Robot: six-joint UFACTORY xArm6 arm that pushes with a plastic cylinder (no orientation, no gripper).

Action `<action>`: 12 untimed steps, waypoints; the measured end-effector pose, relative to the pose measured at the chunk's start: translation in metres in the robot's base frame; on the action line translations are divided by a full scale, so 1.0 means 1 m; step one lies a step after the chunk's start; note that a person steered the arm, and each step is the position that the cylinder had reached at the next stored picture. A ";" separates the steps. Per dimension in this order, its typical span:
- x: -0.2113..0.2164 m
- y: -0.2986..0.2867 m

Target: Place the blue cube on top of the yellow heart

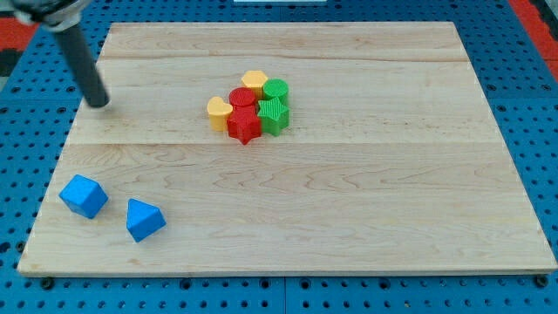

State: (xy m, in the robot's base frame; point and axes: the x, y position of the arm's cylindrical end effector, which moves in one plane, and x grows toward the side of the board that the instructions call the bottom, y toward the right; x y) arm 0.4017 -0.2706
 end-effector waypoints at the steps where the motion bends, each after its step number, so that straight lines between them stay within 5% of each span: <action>1: 0.072 -0.022; 2: 0.140 -0.023; 4: 0.156 0.043; 5: 0.122 0.060; 7: 0.066 0.002; 12: -0.047 0.070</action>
State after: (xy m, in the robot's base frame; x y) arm 0.3548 -0.2006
